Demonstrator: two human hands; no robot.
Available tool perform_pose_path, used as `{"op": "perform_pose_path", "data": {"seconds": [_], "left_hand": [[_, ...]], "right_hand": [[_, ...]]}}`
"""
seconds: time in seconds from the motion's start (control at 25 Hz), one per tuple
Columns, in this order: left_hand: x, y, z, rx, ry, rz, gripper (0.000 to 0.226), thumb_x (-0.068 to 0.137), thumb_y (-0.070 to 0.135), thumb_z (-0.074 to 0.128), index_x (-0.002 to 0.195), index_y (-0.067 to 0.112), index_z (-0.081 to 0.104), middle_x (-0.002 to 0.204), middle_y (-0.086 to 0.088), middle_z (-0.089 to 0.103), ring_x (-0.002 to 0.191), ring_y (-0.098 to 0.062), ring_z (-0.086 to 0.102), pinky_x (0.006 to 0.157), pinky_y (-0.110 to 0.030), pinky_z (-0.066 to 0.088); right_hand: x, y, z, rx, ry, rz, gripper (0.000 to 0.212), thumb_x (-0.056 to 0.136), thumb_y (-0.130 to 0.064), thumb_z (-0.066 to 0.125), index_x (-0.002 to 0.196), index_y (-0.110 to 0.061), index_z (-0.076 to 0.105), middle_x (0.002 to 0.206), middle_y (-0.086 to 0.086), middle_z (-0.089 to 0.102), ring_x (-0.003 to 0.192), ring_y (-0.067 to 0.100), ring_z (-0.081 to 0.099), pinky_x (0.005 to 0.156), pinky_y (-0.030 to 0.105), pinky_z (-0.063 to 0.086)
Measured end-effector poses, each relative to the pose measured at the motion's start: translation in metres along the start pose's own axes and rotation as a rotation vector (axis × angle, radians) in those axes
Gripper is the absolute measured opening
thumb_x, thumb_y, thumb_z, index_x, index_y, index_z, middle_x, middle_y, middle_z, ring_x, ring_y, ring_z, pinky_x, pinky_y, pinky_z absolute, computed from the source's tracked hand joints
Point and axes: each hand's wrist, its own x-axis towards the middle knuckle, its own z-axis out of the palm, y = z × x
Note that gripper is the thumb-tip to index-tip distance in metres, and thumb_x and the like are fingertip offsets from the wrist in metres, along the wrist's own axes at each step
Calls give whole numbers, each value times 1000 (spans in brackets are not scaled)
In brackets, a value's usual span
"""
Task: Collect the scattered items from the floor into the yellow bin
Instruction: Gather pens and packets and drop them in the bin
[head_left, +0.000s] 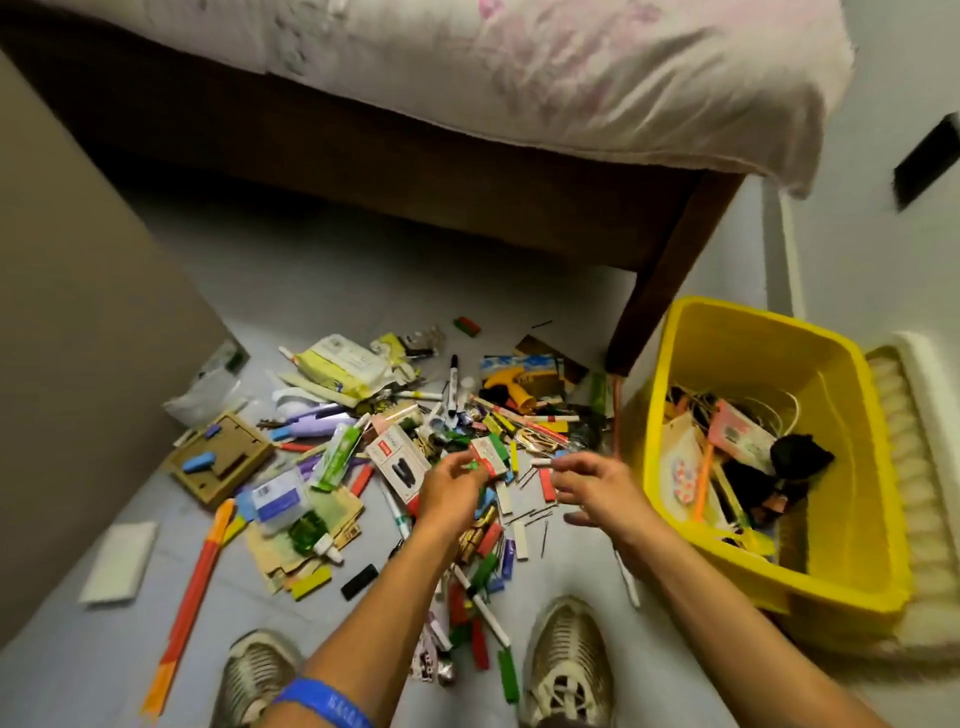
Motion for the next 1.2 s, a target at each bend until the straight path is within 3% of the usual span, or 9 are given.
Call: {"op": "perform_pose_path", "data": {"seconds": [0.2,0.32,0.4,0.52,0.68,0.84,0.96,1.08,1.2], "left_hand": [[58,-39,-61,94,352,-81,38,85,21,67,119,28,51,98,13,61,70,-4,55,56,-23,38],[93,-58,-74,62,315,-101,63,80,25,76,133,25,42,108,12,52,88,-8,53,75,-24,42],[114,-67,-72,-22,226,-96,66,78,22,79,133,25,42,112,12,58,95,-10,57,84,-30,45],[130,-70,-58,-123,178,-128,61,72,25,83,122,32,48,107,10,67,88,-7,64,72,-28,51],[138,-70,-46,-255,158,-166,64,67,16,84,116,35,48,98,10,69,81,-11,70,60,-26,54],[125,-66,-60,-489,17,-222,51,71,13,80,116,26,60,94,-7,76,73,-24,74,58,-32,56],[110,-54,-74,-729,-157,-260,55,64,17,83,116,11,65,105,-21,72,82,-31,73,66,-40,60],[88,-38,-79,-738,-249,-150,43,59,18,85,101,14,75,108,-22,71,88,-33,72,66,-43,61],[66,-18,-82,-667,-300,-96,39,67,15,80,105,13,73,109,-23,71,89,-34,72,69,-46,61]], "right_hand": [[67,17,68,-273,-82,-2,58,84,-18,74,136,-26,50,131,-2,55,97,10,58,73,26,50],[111,29,93,-436,-34,-36,87,79,-25,79,151,-28,29,149,1,40,120,16,50,94,33,47],[135,39,109,-451,-48,-19,99,75,-32,83,153,-31,22,156,0,28,135,23,40,105,37,42],[151,53,128,-463,-44,-44,89,71,-37,85,145,-32,35,145,-1,27,124,22,47,96,30,47],[157,59,143,-315,-104,10,60,65,-29,81,113,-44,47,113,-4,58,93,18,66,76,36,59],[150,58,149,191,-154,182,45,80,-2,65,114,-30,57,109,12,65,89,30,69,71,42,60],[140,53,143,655,-278,316,32,84,-5,54,113,-14,62,109,20,70,89,33,70,65,46,59],[123,42,135,794,-455,260,47,78,-16,72,123,-12,58,115,19,70,100,36,69,72,52,59],[102,24,131,707,-493,167,64,71,-16,84,128,-15,55,122,19,67,107,37,67,74,46,59]]}}
